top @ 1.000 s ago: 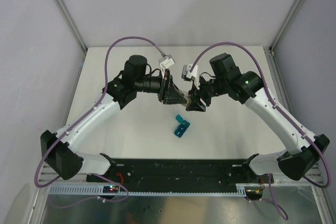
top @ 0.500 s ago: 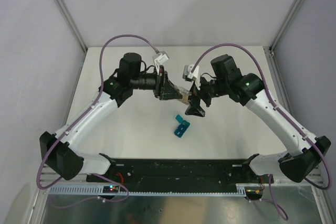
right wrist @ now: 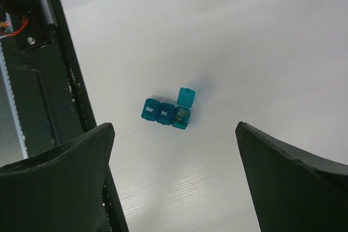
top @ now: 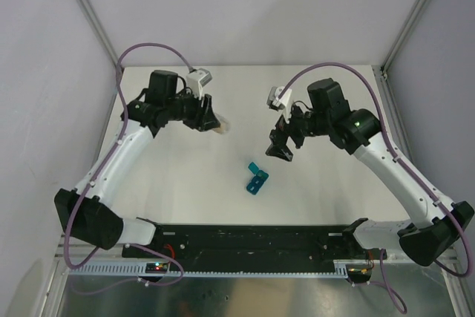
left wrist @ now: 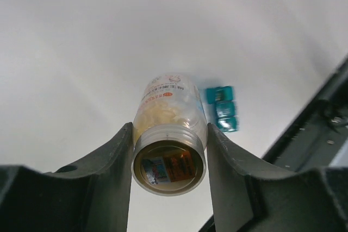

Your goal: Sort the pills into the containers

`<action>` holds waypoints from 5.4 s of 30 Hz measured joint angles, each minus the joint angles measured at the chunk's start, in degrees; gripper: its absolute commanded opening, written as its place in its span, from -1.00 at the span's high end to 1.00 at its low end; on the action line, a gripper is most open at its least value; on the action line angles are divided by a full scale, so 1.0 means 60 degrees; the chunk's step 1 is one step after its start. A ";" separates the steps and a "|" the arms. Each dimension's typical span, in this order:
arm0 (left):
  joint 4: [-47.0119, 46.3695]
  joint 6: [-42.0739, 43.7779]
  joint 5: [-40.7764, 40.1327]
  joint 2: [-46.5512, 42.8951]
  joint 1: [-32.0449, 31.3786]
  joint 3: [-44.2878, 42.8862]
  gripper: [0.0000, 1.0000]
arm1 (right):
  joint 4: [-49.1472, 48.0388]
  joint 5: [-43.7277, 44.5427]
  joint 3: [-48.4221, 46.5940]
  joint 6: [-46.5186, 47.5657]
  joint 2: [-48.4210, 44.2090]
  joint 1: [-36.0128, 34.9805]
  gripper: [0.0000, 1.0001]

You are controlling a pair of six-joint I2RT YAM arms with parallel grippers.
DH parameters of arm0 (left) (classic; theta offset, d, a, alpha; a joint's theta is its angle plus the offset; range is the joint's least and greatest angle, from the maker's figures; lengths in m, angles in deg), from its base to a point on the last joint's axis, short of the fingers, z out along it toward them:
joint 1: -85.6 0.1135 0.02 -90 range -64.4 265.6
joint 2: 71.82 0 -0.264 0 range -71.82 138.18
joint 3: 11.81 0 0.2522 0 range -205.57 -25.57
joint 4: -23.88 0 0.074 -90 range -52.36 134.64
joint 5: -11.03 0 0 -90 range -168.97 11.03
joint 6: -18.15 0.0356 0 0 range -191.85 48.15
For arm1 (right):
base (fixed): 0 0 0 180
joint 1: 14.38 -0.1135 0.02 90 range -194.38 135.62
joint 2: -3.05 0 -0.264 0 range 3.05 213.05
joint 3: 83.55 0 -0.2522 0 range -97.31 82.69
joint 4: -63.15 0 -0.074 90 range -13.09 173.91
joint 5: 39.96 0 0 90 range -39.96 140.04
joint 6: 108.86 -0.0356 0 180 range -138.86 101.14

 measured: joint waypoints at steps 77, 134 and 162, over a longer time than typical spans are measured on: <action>0.0787 0.2677 -0.4178 0.2954 0.0601 -0.0860 -0.99 | -0.2616 0.0761 0.3993 -0.0805 -0.0681 0.1548 -0.99; -0.5628 -0.1333 -0.4969 0.1902 -0.6226 0.5202 -0.59 | -0.2812 -0.0149 0.4149 -0.0841 -0.0860 0.4295 -0.99; -0.5632 -0.1231 -0.5759 0.2539 -0.6557 0.5162 -0.25 | -0.2809 -0.0590 0.4149 -0.0841 -0.0860 0.4291 -0.99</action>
